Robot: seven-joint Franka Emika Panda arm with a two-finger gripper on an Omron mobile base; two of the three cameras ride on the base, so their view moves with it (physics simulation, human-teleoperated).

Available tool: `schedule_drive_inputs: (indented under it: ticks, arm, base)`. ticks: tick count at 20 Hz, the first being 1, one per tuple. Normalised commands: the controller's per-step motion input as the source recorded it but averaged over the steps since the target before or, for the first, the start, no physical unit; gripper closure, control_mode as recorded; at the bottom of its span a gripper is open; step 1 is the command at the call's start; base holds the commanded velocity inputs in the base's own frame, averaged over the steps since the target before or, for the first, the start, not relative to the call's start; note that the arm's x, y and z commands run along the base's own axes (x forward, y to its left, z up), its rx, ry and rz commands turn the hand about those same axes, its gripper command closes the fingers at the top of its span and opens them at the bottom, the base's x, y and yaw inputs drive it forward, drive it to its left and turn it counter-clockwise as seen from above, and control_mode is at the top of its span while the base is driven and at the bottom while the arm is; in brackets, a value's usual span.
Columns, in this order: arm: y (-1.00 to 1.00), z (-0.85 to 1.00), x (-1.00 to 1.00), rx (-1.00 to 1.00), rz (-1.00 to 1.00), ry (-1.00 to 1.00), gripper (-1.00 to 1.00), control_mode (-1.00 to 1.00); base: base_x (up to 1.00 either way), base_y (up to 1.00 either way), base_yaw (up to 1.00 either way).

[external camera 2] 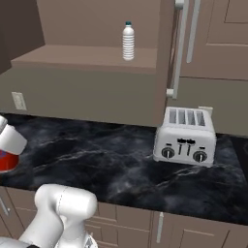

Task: Sort all alcoholic drinks to one cabinet, and non-alcoholic drinks to the other.

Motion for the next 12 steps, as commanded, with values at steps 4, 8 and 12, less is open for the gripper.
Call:
schedule_drive_inputs:
  ticks: [4,8,12]
  arm:
    - [0.00,0.00,0.00,0.00,0.00,0.00,1.00,1.00]
    - [0.00,0.00,0.00,0.00,0.00,0.00,1.00,1.00]
    - [0.00,0.00,0.00,0.00,0.00,0.00,1.00,1.00]
  base:
    - [0.74,-0.02,0.00]
    - [0.63,0.00,0.00]
    - [0.42,0.03,0.00]
